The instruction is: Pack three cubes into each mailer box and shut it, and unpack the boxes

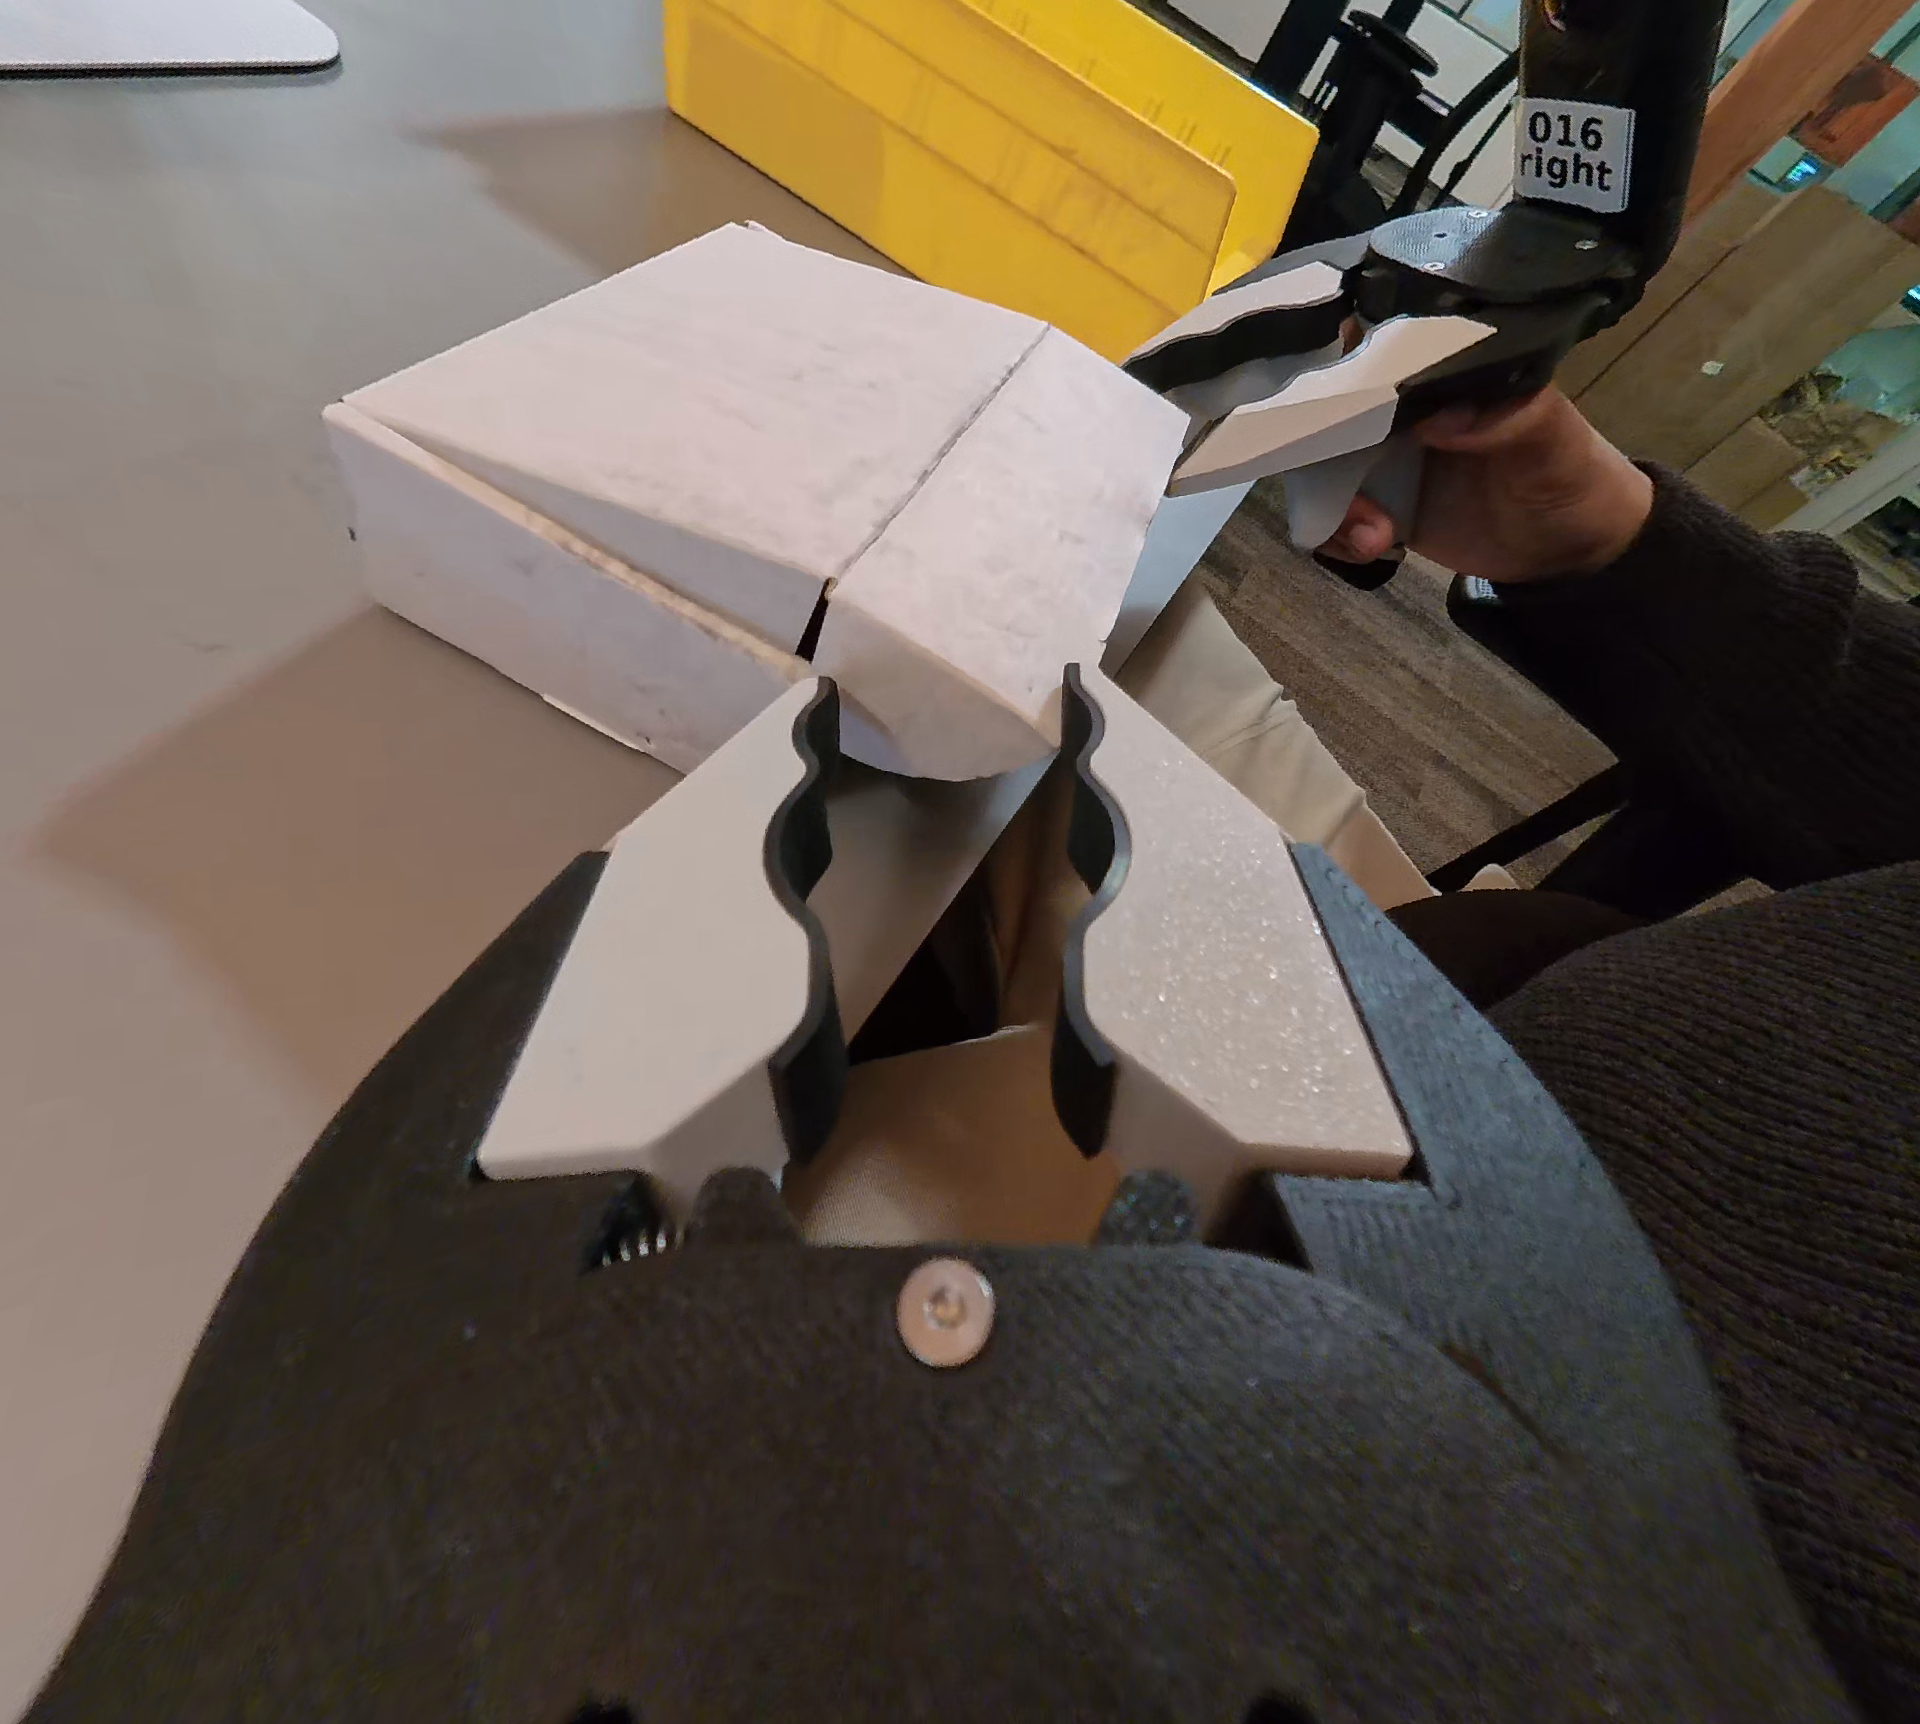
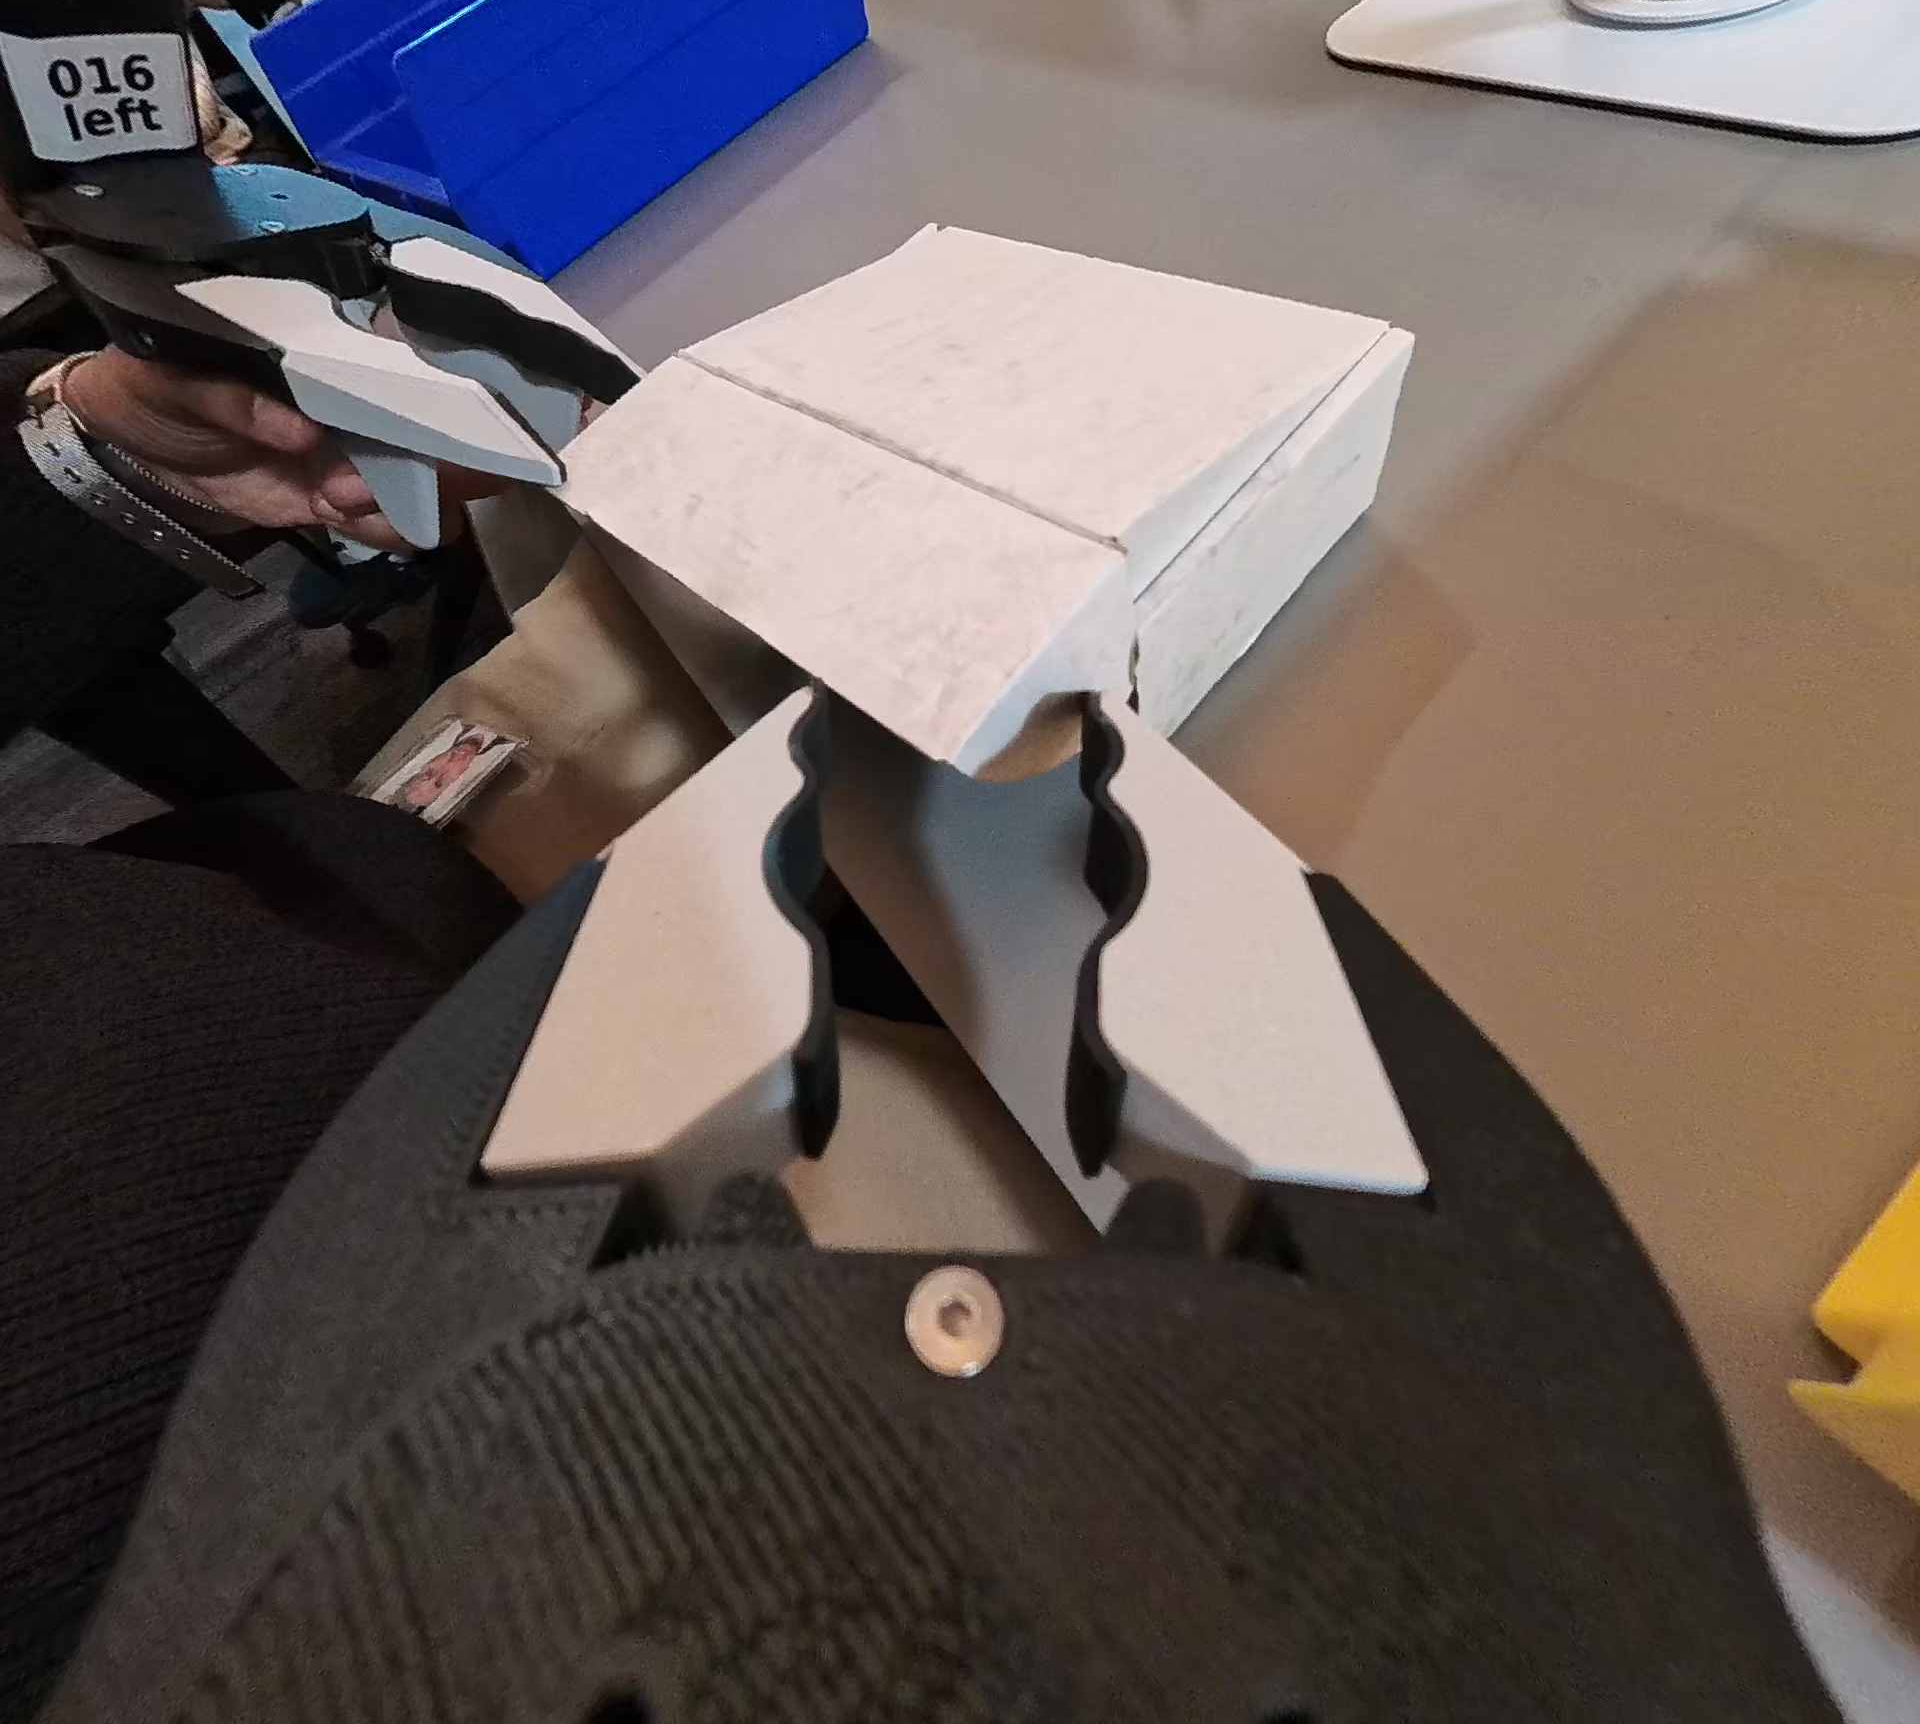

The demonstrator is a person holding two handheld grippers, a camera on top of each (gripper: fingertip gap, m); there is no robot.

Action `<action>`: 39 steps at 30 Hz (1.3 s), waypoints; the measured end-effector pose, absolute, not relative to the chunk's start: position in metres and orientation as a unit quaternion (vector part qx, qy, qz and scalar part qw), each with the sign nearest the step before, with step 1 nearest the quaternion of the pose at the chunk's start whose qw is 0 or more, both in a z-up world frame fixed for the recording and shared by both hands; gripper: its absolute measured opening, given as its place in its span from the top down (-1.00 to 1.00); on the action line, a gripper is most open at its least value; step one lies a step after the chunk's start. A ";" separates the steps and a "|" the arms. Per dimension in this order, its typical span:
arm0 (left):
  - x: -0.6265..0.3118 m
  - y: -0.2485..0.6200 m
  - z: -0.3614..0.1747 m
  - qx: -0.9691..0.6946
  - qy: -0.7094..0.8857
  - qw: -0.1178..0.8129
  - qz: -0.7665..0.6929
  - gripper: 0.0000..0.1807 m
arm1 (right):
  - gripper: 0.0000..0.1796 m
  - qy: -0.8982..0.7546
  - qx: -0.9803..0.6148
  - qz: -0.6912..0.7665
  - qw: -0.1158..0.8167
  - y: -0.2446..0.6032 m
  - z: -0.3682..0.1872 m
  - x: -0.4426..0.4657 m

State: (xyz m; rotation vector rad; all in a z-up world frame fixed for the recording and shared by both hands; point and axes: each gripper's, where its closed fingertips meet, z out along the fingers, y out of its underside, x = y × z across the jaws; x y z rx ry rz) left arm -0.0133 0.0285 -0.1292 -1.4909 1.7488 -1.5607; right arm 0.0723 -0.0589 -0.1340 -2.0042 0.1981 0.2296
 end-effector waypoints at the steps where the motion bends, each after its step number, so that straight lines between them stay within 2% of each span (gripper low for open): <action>1: -0.013 0.029 -0.129 -0.528 0.619 0.180 -0.552 0.54 | 0.48 0.083 -0.840 0.096 0.528 -0.059 -0.134 0.072; 39: -0.014 0.027 -0.127 -0.518 0.623 0.186 -0.555 0.53 | 0.55 0.077 -0.843 0.102 0.523 -0.059 -0.133 0.066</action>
